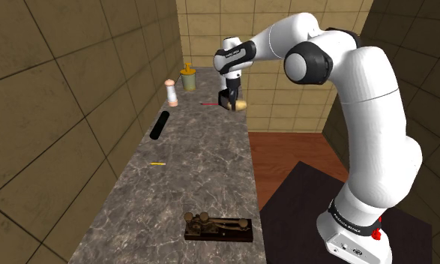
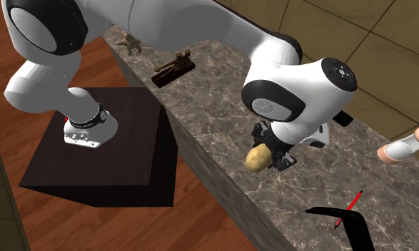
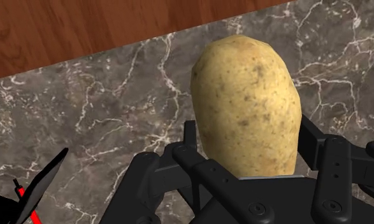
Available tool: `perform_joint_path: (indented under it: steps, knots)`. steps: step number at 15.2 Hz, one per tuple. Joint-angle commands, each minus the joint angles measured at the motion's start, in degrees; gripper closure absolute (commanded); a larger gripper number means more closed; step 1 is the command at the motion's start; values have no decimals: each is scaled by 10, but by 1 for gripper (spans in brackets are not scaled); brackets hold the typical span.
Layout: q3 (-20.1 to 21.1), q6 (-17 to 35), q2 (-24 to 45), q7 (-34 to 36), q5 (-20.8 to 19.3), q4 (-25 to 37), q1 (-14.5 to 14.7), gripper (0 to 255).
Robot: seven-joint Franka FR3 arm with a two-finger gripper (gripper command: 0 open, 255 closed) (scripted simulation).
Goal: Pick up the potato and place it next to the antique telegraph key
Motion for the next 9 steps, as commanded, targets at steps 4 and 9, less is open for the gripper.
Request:
perform_joint_path:
  steps: [4,9]
  knots:
    - [-1,-30,-13,1,-3,17,1,255]
    - [-1,-40,-37,11,-7,4,11,255]
